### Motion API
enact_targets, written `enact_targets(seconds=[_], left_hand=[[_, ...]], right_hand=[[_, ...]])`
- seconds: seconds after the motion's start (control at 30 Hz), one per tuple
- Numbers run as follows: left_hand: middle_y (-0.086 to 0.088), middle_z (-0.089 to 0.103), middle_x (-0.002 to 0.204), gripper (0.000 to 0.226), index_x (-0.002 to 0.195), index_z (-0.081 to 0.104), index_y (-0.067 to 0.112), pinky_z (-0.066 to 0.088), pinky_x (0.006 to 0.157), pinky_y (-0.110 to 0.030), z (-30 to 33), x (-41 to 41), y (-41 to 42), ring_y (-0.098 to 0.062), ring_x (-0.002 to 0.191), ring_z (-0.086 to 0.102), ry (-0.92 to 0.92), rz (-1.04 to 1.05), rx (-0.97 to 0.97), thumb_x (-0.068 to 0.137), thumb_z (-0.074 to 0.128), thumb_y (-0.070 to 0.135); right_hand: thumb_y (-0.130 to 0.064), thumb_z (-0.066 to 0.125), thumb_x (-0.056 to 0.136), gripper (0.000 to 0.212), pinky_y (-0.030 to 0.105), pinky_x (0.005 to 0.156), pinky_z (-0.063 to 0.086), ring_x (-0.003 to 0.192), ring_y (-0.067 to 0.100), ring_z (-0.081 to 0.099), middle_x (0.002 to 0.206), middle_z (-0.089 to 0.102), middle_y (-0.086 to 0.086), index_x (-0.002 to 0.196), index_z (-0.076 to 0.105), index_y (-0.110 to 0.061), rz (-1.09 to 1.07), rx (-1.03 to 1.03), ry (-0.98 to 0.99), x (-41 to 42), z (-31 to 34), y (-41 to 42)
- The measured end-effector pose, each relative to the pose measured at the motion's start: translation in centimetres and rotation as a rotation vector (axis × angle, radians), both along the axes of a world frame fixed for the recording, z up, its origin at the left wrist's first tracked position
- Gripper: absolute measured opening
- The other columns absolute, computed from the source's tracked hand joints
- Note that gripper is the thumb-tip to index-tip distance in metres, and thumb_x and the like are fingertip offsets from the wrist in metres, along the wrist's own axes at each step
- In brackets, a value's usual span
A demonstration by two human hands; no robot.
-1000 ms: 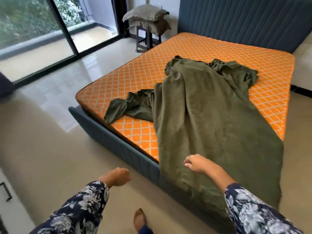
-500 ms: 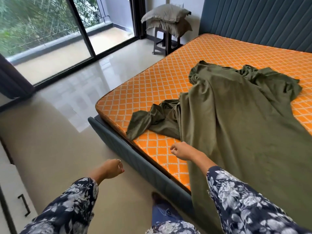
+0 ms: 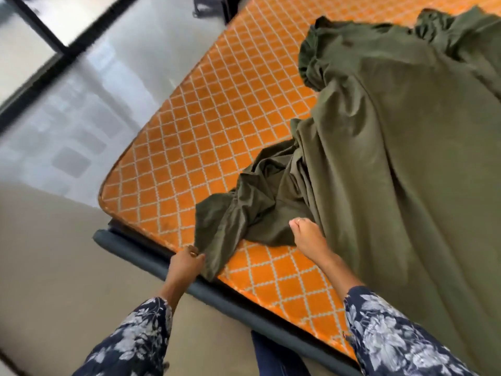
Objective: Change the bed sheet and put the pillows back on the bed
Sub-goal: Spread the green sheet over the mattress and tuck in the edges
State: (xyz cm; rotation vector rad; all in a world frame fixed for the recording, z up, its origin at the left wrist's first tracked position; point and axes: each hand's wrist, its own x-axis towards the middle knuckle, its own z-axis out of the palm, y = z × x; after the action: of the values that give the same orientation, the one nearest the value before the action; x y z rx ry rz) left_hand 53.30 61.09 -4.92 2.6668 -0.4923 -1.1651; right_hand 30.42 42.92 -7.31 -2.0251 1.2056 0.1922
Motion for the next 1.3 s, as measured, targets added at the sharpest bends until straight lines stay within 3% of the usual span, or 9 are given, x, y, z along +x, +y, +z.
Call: enact_targets(seconds=[0.13, 0.27, 0.4, 0.6, 0.83, 0.93, 1.0, 1.17, 1.3], left_hand=[[-0.017, 0.066, 0.108, 0.039, 0.115, 0.060, 0.001, 0.047, 0.077, -0.036, -5.3, 3.8, -2.9, -0.034, 0.100, 0.061, -0.029, 0.253, -0.049, 0.092, 0.060, 0.033], [-0.020, 0.061, 0.110, 0.067, 0.115, 0.055, -0.003, 0.050, 0.079, -0.043, -9.5, 5.9, -4.7, -0.038, 0.103, 0.058, -0.031, 0.171, 0.052, 0.081, 0.067, 0.054], [-0.016, 0.059, 0.117, 0.042, 0.122, 0.055, 0.004, 0.049, 0.091, -0.046, -11.4, 7.4, -5.9, -0.036, 0.106, 0.056, -0.029, -0.090, 0.063, 0.094, 0.056, 0.036], [-0.018, 0.056, 0.110, 0.024, 0.114, 0.049, 0.004, 0.045, 0.091, -0.042, -3.5, 14.8, -8.8, -0.030, 0.108, 0.056, 0.176, 0.363, -0.373, 0.101, 0.041, 0.022], [-0.034, 0.056, 0.113, 0.028, 0.113, 0.054, -0.004, 0.039, 0.089, -0.046, 11.3, 27.9, -12.0, -0.046, 0.109, 0.052, -0.218, -0.378, -0.586, 0.101, 0.043, 0.019], [-0.039, 0.056, 0.111, 0.028, 0.114, 0.052, 0.000, 0.040, 0.088, -0.049, 14.1, 32.3, -11.0, -0.049, 0.108, 0.053, -0.248, -0.524, -0.566, 0.101, 0.043, 0.023], [-0.039, 0.057, 0.108, 0.033, 0.117, 0.050, 0.004, 0.041, 0.086, -0.050, 15.0, 34.4, -10.5, -0.051, 0.106, 0.054, -0.240, -0.664, -0.456, 0.102, 0.042, 0.032], [-0.013, 0.068, 0.070, 0.050, 0.094, 0.061, 0.019, 0.045, 0.065, -0.034, 18.4, 37.1, -9.6, -0.031, 0.075, 0.066, -0.193, -1.305, -0.215, 0.074, 0.049, 0.064], [-0.015, 0.067, 0.075, 0.028, 0.100, 0.072, 0.012, 0.038, 0.060, -0.031, 21.6, 38.4, -10.1, -0.028, 0.076, 0.063, -0.176, -1.250, -0.409, 0.094, 0.055, 0.034]], right_hand=[[-0.019, 0.039, 0.102, 0.033, 0.035, 0.099, 0.037, 0.118, 0.031, 0.051, 0.128, 0.055, 0.015, 0.126, 0.054, -0.003, -0.217, -0.074, -0.027, 3.1, -3.2, -3.1], [-0.022, 0.051, 0.097, 0.063, 0.042, 0.109, 0.033, 0.136, 0.030, 0.035, 0.150, 0.033, 0.012, 0.150, 0.020, -0.011, -0.175, 0.034, 0.216, 4.7, -5.8, -4.7], [-0.033, 0.056, 0.094, 0.055, 0.043, 0.101, 0.039, 0.125, 0.034, 0.046, 0.132, 0.052, 0.018, 0.140, 0.036, -0.009, -0.172, -0.050, 0.408, 4.9, -6.4, -4.3], [-0.049, 0.050, 0.093, 0.044, 0.039, 0.086, 0.046, 0.111, 0.032, 0.058, 0.117, 0.063, 0.016, 0.117, 0.053, -0.011, -0.355, -0.060, 0.577, 3.2, 2.2, 3.3], [-0.097, 0.027, 0.040, 0.119, 0.040, 0.090, 0.045, 0.115, 0.031, 0.055, 0.122, 0.052, 0.007, 0.124, 0.049, -0.016, -0.168, 0.271, 0.584, 10.4, 14.3, 17.0], [-0.056, 0.052, 0.089, 0.057, 0.039, 0.090, 0.044, 0.116, 0.032, 0.054, 0.125, 0.048, 0.007, 0.127, 0.048, -0.013, -0.130, 0.163, 0.597, 15.0, 15.9, 20.5], [-0.031, 0.052, 0.095, 0.034, 0.038, 0.088, 0.044, 0.116, 0.029, 0.054, 0.123, 0.051, 0.003, 0.125, 0.049, -0.016, -0.198, -0.002, 0.631, 17.0, 15.7, 21.0], [-0.001, 0.062, 0.080, 0.023, 0.042, 0.072, 0.045, 0.088, 0.040, 0.064, 0.082, 0.064, 0.018, 0.094, 0.048, -0.013, -0.869, -0.199, 0.236, 16.1, 11.9, 21.8], [-0.027, 0.073, 0.082, 0.033, 0.038, 0.063, 0.038, 0.081, 0.032, 0.062, 0.072, 0.053, 0.001, 0.086, 0.042, -0.017, -0.940, -0.207, 0.050, 16.7, 13.1, 22.7]])
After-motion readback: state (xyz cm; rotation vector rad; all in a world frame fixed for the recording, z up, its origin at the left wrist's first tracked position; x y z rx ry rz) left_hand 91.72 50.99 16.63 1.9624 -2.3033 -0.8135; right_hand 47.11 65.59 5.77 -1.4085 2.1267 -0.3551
